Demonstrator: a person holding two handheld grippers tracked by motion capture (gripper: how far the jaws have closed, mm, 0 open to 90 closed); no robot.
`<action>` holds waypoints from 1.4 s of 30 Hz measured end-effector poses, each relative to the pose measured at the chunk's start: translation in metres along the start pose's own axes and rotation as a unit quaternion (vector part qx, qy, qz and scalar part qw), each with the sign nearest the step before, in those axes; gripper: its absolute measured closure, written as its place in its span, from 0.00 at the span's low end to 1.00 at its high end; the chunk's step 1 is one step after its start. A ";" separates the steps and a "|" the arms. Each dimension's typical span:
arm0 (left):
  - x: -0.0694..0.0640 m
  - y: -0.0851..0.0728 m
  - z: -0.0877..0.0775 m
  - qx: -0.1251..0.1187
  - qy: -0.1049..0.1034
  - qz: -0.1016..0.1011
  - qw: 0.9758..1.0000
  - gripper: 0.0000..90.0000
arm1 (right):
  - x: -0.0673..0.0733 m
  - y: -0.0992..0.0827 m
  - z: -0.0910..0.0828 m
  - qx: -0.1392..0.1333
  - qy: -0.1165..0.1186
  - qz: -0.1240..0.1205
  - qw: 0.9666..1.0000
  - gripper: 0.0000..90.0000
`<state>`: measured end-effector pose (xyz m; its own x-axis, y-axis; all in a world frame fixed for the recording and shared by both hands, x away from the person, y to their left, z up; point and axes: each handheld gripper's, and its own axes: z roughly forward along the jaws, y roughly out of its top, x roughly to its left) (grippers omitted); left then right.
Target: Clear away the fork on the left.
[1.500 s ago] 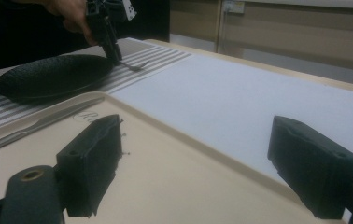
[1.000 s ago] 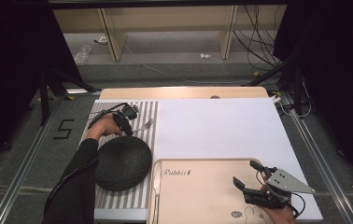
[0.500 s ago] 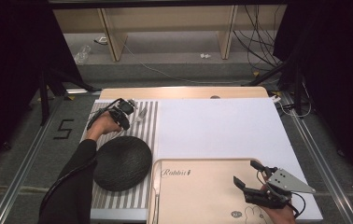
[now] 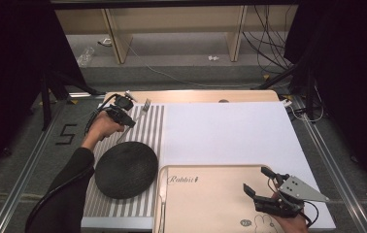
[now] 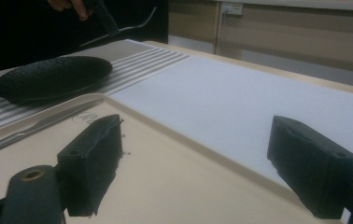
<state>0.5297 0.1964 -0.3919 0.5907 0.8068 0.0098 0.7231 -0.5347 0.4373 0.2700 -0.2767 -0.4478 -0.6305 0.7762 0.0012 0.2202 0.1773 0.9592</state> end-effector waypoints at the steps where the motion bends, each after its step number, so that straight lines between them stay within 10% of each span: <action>1: -0.004 -0.001 -0.002 -0.011 -0.010 0.005 1.000 0.93 | 0.000 0.000 0.000 0.001 -0.001 0.001 1.000 0.21; 14: -0.059 -0.013 -0.027 -0.125 -0.114 0.023 0.985 0.93 | 0.000 0.000 -0.001 -0.002 -0.001 0.000 1.000 0.21; 28: -0.098 -0.040 -0.028 -0.155 -0.185 0.037 0.970 0.93 | 0.000 0.000 0.000 0.000 -0.001 0.002 1.000 0.21; 37: -0.135 -0.053 -0.026 -0.130 -0.197 0.069 0.969 0.93 | 0.001 0.001 -0.001 -0.003 -0.001 -0.002 1.000 0.21; 42: -0.159 -0.063 -0.026 -0.120 -0.217 0.095 0.964 0.93 | 0.000 0.001 -0.002 -0.002 -0.004 -0.001 1.000 0.21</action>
<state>0.3812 0.1084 -0.3971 0.8363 0.4909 -0.2442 0.5140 -0.5469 0.6608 0.2688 -0.2782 -0.4467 -0.6258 0.7800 -0.0035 0.2147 0.1766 0.9606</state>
